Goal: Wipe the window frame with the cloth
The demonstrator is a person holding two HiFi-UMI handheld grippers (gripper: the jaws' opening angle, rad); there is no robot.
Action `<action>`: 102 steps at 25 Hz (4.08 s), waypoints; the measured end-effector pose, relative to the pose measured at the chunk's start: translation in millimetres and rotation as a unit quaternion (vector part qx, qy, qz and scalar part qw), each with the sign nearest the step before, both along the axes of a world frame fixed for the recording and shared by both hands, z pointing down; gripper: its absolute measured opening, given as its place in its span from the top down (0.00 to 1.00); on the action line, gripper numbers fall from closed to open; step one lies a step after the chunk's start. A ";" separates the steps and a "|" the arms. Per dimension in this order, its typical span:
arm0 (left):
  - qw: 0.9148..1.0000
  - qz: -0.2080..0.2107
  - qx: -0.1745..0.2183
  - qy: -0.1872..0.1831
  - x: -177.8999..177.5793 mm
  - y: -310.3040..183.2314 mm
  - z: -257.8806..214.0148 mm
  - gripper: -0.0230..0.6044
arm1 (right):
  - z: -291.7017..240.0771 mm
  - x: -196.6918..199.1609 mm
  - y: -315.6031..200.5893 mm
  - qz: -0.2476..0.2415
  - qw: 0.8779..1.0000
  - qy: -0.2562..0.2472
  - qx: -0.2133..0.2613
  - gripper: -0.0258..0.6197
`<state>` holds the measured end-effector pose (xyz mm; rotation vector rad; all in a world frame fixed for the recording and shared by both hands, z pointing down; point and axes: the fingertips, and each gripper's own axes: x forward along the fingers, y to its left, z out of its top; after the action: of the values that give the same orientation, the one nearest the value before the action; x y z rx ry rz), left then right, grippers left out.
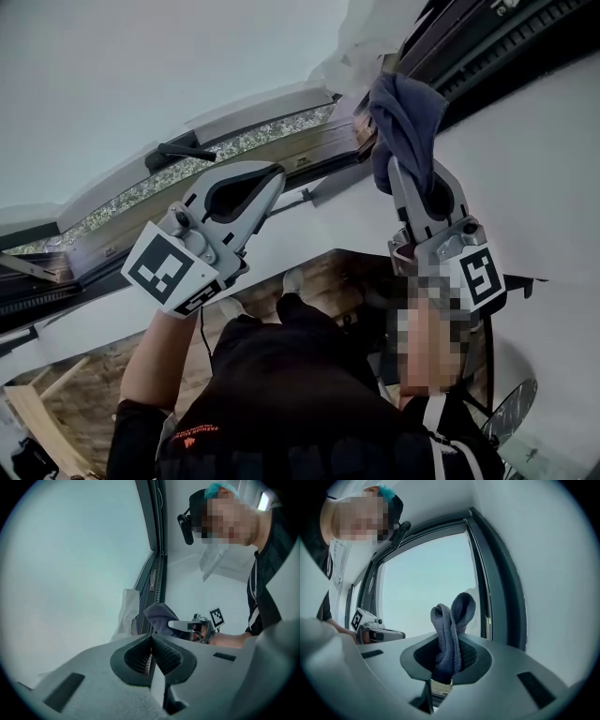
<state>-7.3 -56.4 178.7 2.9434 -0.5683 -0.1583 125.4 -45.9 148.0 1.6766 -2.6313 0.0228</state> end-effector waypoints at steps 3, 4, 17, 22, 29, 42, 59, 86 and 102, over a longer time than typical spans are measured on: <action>1.000 0.006 -0.004 0.001 12.0 -3.4 3.5 0.93 | 2.9 13.9 -5.2 0.011 1.000 0.001 -0.002 0.89; 1.000 0.007 -0.006 0.000 15.3 -4.6 5.2 0.93 | 4.3 18.1 -7.0 0.015 1.000 0.000 -0.003 0.89; 0.999 0.019 -0.029 -0.009 41.8 -13.0 30.2 0.93 | 37.6 53.4 -20.4 0.042 0.999 -0.008 -0.032 0.89; 0.999 0.025 -0.038 -0.012 49.8 -12.4 37.8 0.93 | 51.2 59.6 -21.7 0.047 0.998 -0.017 -0.046 0.89; 0.998 0.032 -0.049 -0.016 58.4 -10.3 49.2 0.93 | 68.6 66.7 -22.2 0.054 0.996 -0.036 -0.061 0.89; 0.996 0.035 -0.078 -0.031 65.7 -5.5 80.6 0.93 | 123.1 72.9 -27.8 0.074 0.990 -0.062 -0.104 0.89; 0.991 0.039 -0.112 -0.056 66.2 -1.1 125.8 0.93 | 197.0 78.8 -27.5 0.095 0.982 -0.079 -0.147 0.89; 0.987 0.037 -0.141 -0.074 66.0 8.6 162.5 0.93 | 255.1 89.7 -37.8 0.131 0.973 -0.093 -0.167 0.89; 0.987 0.021 -0.147 -0.067 44.4 13.2 165.8 0.93 | 267.4 52.4 -35.6 0.090 0.975 -0.074 -0.187 0.89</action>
<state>37.1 -43.2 344.5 2.6885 -0.4966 0.1199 177.8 -81.4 415.4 1.8216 -2.3580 0.6274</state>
